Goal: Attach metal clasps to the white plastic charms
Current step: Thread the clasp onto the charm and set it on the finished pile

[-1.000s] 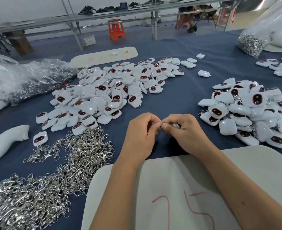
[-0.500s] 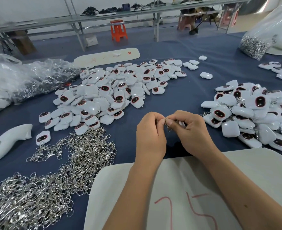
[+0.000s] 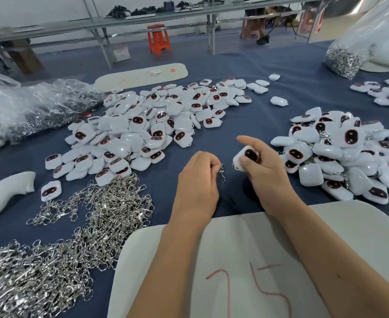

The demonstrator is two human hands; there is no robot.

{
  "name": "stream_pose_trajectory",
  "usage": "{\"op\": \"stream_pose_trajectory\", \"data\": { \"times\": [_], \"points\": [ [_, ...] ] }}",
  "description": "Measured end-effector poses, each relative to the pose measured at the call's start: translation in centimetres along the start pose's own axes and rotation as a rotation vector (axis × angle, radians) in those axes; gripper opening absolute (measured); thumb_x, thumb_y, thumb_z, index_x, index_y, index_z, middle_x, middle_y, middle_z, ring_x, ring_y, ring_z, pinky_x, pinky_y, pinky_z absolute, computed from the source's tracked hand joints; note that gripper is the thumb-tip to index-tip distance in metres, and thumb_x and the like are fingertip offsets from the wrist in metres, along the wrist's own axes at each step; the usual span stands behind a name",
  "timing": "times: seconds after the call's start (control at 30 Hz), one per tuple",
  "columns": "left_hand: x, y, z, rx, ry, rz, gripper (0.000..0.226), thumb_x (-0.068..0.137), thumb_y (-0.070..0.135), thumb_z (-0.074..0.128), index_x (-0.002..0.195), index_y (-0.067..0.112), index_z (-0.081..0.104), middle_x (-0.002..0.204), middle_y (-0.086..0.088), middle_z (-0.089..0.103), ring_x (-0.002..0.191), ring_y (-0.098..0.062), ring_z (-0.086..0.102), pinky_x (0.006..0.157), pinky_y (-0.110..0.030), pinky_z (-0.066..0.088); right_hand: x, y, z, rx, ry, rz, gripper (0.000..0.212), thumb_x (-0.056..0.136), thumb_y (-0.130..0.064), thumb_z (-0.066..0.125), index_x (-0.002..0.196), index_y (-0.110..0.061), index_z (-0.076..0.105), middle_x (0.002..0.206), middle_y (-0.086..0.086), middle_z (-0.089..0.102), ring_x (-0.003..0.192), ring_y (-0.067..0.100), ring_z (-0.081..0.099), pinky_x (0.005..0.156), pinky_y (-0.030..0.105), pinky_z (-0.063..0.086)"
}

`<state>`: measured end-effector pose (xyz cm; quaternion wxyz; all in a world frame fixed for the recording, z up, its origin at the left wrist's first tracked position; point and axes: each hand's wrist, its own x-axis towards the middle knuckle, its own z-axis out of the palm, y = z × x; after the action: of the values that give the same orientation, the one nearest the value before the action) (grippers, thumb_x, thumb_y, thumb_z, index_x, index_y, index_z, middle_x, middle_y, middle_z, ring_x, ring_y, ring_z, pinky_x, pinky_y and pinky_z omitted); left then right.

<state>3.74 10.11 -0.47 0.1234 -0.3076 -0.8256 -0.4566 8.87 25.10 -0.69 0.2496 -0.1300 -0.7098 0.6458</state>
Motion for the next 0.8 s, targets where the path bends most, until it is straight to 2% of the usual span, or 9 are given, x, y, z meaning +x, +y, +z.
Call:
{"op": "stream_pose_trajectory", "data": {
  "times": [0.07,0.1,0.17,0.2,0.33,0.6,0.8],
  "points": [
    [-0.1,0.14,0.18,-0.026,-0.048,-0.003,0.018,0.097,0.004,0.051,0.086,0.017,0.056,0.086,0.009,0.058,0.082,-0.012,0.054,0.072,-0.03,0.044,-0.01,-0.1,0.04,-0.013,0.072,-0.032,0.026,0.098,-0.007,0.068,0.116,-0.025,0.073,0.088,-0.008,0.071,0.079,0.004,0.065,0.076,0.014,0.05],
    [-0.12,0.18,0.23,-0.031,-0.071,-0.005,0.018,0.097,0.004,0.051,0.086,0.017,0.056,0.086,0.009,0.058,0.082,-0.014,0.054,0.073,-0.032,0.045,0.02,-0.11,0.11,0.017,0.093,-0.029,0.019,0.097,-0.011,0.071,0.111,-0.023,0.074,0.084,-0.009,0.072,0.073,0.006,0.067,0.07,0.016,0.053],
    [-0.15,0.22,0.37,-0.029,-0.105,0.013,0.017,0.097,0.004,0.05,0.086,0.016,0.055,0.086,0.008,0.057,0.082,-0.016,0.054,0.074,-0.036,0.046,0.05,0.0,0.12,0.075,0.102,0.018,0.01,0.098,-0.02,0.073,0.108,-0.021,0.072,0.073,-0.004,0.068,0.056,0.012,0.06,0.053,0.023,0.05],
    [-0.18,0.25,0.41,-0.027,-0.114,0.024,0.017,0.096,0.003,0.05,0.086,0.015,0.054,0.086,0.008,0.057,0.082,-0.016,0.053,0.074,-0.038,0.046,0.11,0.15,0.09,0.081,0.108,0.042,0.011,0.097,-0.024,0.073,0.108,-0.023,0.071,0.072,-0.002,0.067,0.055,0.013,0.057,0.05,0.025,0.047],
    [-0.15,0.24,0.42,-0.032,-0.128,0.02,0.018,0.095,0.002,0.049,0.084,0.016,0.052,0.084,0.007,0.055,0.08,-0.016,0.051,0.072,-0.038,0.045,0.28,0.45,0.27,0.004,0.135,0.025,0.009,0.092,-0.025,0.078,0.099,-0.024,0.072,0.076,-0.007,0.069,0.066,0.01,0.06,0.067,0.031,0.048],
    [-0.22,0.02,0.58,-0.034,-0.143,-0.016,0.017,0.097,0.006,0.049,0.086,0.018,0.055,0.087,0.008,0.056,0.083,-0.016,0.053,0.072,-0.038,0.046,0.18,0.45,0.47,-0.107,0.123,-0.043,0.004,0.091,-0.017,0.078,0.091,-0.019,0.075,0.076,-0.014,0.07,0.066,0.001,0.061,0.065,0.014,0.047],
    [-0.38,0.27,0.82,-0.015,-0.141,-0.119,0.02,0.094,0.007,0.046,0.082,0.022,0.052,0.086,0.008,0.057,0.084,-0.02,0.055,0.072,-0.045,0.049,0.01,0.4,0.56,-0.183,0.142,-0.086,0.006,0.09,-0.016,0.078,0.09,-0.02,0.074,0.079,-0.011,0.073,0.071,0.003,0.065,0.07,0.018,0.052]
  ]
}}
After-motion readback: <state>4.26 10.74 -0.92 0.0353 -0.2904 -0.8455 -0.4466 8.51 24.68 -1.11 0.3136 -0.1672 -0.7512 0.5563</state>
